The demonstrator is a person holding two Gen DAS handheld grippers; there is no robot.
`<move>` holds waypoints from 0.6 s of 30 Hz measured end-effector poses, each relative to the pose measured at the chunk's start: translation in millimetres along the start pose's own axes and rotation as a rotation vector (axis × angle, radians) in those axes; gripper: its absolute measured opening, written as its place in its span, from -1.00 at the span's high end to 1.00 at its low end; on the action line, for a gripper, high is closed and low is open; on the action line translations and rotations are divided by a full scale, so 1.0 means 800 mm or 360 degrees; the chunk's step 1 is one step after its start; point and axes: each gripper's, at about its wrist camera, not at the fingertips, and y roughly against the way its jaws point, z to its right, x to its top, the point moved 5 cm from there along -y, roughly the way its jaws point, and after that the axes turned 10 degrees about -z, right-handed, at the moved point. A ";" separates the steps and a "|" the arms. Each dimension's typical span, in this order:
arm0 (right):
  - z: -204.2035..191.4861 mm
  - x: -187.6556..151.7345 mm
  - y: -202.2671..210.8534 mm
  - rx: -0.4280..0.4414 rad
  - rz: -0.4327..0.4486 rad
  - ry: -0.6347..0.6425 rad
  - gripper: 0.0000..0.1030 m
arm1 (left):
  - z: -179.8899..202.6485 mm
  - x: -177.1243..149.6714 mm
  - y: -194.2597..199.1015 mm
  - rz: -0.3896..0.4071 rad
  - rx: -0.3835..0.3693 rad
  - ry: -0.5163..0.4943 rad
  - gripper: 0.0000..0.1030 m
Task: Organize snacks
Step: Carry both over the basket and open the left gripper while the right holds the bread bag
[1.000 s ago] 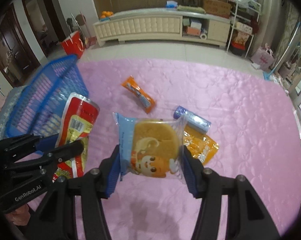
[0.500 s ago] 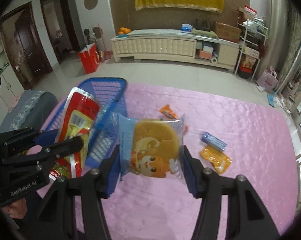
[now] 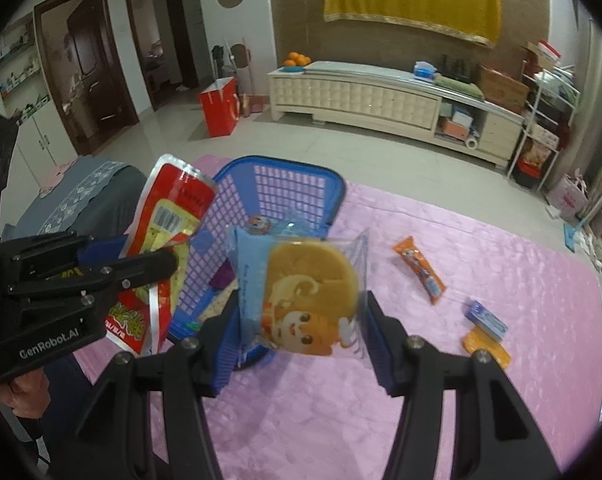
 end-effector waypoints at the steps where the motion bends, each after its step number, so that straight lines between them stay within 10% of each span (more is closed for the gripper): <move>1: -0.003 0.002 -0.003 0.0004 -0.0005 0.0010 -0.18 | -0.004 0.000 -0.001 -0.0002 0.0005 0.0005 0.49; 18: -0.028 0.027 -0.058 0.0013 -0.0100 0.0068 -0.18 | -0.036 0.009 -0.057 -0.0124 -0.0029 0.0049 0.47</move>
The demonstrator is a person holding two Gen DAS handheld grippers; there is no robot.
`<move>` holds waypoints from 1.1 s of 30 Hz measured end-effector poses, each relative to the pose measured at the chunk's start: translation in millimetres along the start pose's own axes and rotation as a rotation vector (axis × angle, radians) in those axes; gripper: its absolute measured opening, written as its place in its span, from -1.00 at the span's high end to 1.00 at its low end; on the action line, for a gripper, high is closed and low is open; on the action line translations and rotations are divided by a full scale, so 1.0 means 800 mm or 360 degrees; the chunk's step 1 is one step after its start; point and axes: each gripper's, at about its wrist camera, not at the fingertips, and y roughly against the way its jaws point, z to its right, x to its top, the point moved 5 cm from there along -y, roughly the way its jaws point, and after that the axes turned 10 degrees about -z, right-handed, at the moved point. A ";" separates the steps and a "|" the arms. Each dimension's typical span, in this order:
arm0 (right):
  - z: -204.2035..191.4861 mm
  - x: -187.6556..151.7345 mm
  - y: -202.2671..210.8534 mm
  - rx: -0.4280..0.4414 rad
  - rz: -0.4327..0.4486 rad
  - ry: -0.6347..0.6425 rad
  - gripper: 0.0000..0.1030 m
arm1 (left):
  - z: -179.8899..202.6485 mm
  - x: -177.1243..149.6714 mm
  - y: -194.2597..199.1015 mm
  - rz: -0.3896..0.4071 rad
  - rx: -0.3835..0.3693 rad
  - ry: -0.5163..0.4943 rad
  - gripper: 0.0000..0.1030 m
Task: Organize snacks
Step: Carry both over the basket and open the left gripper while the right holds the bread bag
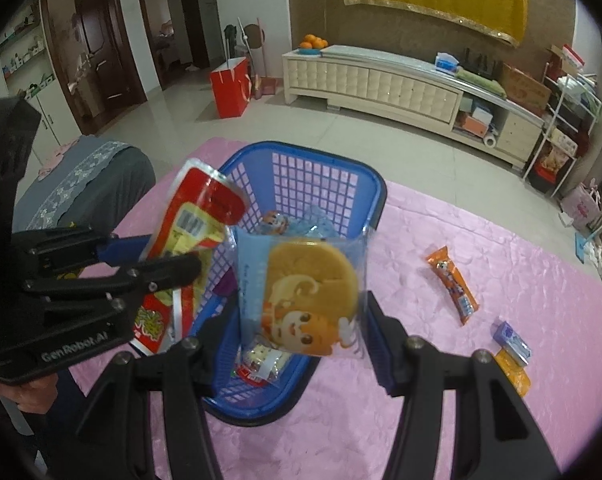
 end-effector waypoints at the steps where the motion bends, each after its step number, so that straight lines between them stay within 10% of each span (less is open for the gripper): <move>1: 0.001 -0.001 -0.002 0.0001 -0.0008 -0.0003 -0.18 | 0.000 0.000 -0.005 -0.0008 0.0003 0.0001 0.46; 16: 0.004 -0.003 0.005 -0.0032 -0.0021 -0.0005 -0.18 | -0.012 -0.012 -0.017 -0.0066 0.0081 -0.0008 -0.25; 33: -0.041 0.008 -0.017 -0.0075 -0.0096 0.0100 -0.18 | -0.044 -0.026 0.020 0.0050 0.0138 -0.0005 -0.25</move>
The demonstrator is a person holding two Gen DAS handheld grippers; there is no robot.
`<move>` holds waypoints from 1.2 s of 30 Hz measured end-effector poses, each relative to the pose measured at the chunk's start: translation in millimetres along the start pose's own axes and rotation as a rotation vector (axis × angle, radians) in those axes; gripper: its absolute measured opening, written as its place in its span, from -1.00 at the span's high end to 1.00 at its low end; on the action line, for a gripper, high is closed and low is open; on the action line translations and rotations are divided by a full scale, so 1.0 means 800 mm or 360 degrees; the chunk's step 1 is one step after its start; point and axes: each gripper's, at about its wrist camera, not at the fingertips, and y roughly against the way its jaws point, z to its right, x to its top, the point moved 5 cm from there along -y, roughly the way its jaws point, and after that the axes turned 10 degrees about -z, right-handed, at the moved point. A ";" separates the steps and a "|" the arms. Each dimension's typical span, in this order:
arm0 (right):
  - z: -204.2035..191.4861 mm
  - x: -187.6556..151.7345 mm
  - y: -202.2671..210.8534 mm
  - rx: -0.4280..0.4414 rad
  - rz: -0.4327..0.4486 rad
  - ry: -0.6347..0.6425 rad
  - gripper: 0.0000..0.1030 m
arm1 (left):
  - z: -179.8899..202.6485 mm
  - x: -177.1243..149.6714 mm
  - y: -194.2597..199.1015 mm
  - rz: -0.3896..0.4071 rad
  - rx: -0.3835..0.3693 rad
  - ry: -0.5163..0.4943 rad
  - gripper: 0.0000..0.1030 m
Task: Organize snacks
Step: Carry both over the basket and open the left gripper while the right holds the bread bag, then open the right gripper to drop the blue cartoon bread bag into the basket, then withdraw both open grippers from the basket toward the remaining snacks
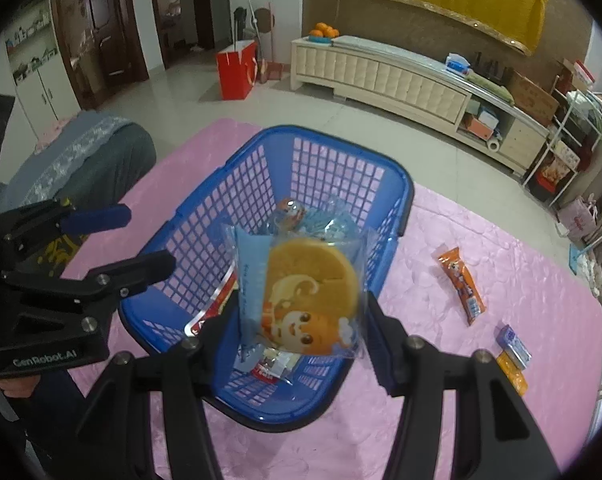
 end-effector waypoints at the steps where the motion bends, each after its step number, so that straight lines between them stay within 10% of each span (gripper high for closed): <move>1: -0.003 0.000 -0.004 -0.0005 -0.0019 0.0007 -0.18 | -0.003 -0.002 -0.002 -0.0005 -0.0001 0.0003 -0.25; 21: 0.019 -0.016 0.008 -0.0140 -0.0026 -0.0072 -0.63 | 0.000 -0.020 -0.006 -0.0017 -0.0019 0.0036 -0.25; 36: 0.114 -0.080 0.083 -0.0155 0.0097 -0.0271 -0.63 | 0.107 -0.006 0.028 0.0053 -0.0046 -0.0180 -0.25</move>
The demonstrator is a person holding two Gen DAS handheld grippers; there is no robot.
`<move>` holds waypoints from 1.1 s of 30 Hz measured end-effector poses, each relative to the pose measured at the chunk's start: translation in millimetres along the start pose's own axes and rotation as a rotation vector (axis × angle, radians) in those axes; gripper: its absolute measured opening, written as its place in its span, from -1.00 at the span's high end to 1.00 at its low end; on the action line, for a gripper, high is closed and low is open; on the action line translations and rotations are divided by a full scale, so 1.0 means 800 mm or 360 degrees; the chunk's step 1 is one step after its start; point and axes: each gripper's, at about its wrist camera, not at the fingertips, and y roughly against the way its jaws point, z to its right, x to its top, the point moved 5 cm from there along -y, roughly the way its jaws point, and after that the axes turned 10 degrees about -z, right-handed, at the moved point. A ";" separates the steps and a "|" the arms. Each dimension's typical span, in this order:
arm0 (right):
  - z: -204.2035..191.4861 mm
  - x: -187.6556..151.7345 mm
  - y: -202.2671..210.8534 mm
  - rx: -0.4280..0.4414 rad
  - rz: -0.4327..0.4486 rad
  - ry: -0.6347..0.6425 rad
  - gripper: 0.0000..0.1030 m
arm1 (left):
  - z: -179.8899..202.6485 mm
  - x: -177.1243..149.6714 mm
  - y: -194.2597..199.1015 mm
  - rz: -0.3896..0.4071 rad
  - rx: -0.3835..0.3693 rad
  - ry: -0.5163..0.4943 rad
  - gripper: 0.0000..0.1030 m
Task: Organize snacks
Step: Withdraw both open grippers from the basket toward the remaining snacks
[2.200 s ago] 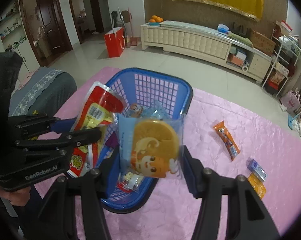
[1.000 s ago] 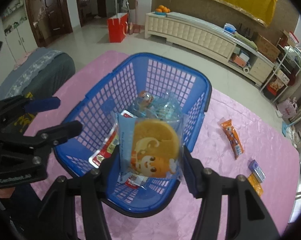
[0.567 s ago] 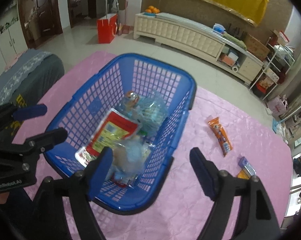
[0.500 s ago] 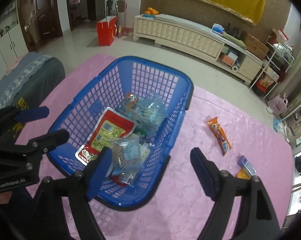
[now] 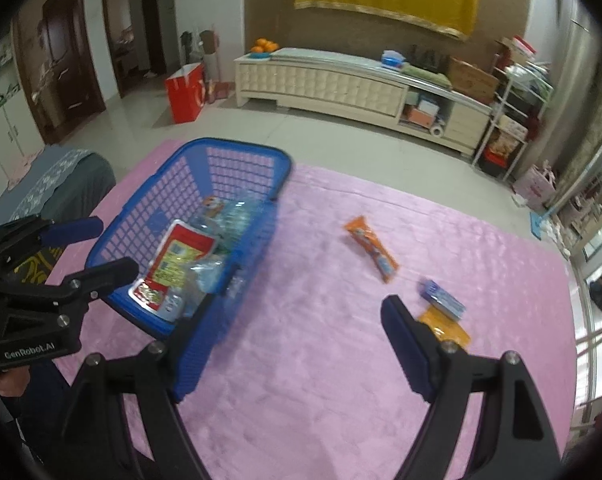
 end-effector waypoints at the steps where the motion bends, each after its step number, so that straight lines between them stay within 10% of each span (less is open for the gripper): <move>1: 0.008 -0.002 0.003 -0.0002 0.0003 -0.0014 -0.63 | 0.010 0.000 0.000 0.0003 -0.0005 -0.0009 -0.25; 33: 0.215 -0.055 -0.050 -0.0028 -0.0077 -0.0220 -0.63 | 0.207 0.069 -0.121 -0.0188 -0.0043 -0.0200 -0.26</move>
